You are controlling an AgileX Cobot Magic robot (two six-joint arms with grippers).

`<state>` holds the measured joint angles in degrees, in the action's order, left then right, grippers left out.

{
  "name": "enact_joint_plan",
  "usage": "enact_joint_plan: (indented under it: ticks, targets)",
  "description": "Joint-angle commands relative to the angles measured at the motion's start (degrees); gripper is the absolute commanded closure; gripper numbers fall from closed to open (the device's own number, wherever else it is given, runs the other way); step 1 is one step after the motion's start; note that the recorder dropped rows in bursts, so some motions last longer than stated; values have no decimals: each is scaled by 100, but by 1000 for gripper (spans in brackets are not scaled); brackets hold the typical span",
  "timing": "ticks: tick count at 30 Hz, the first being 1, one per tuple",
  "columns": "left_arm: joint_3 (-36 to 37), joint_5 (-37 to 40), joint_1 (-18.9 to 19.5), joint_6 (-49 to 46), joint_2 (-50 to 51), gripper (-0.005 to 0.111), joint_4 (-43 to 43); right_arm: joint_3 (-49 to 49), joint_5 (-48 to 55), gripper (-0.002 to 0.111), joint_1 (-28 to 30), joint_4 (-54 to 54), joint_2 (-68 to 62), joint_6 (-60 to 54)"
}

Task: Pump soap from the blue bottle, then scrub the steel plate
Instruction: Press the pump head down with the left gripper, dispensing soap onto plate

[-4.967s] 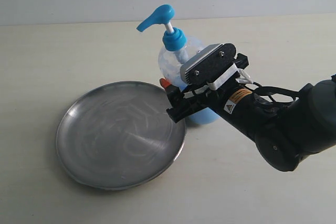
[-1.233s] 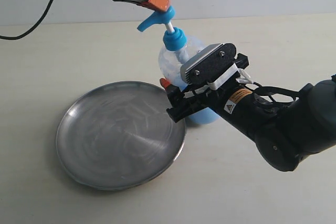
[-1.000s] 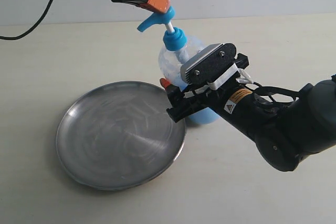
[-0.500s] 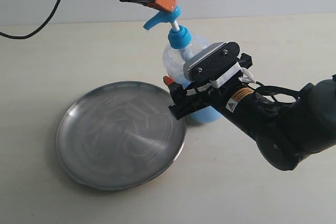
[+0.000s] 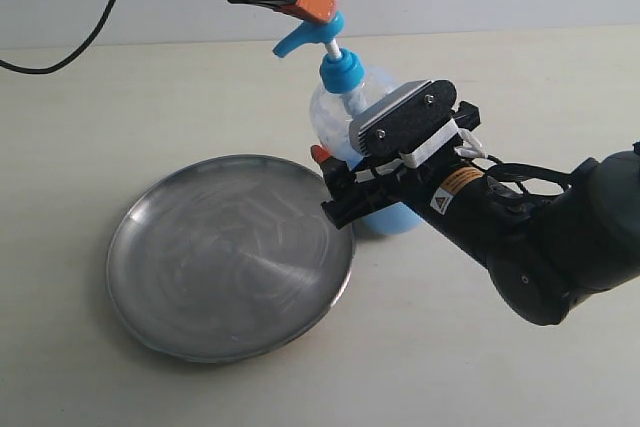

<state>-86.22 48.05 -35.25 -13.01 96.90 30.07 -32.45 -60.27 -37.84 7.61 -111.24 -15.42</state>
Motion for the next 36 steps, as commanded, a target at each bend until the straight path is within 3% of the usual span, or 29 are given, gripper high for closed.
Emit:
enact_joint_plan:
  ticks: [1, 10, 36]
  targets:
    - [77, 341, -78, 14, 177, 107, -138, -48, -377, 108, -14, -438, 127, 34]
    - [438, 287, -78, 14, 177, 107, -160, -48, -408, 108, -14, -502, 127, 46]
    - [549, 263, -78, 3, 773, 107, -38, -48, -408, 108, -14, -519, 127, 88]
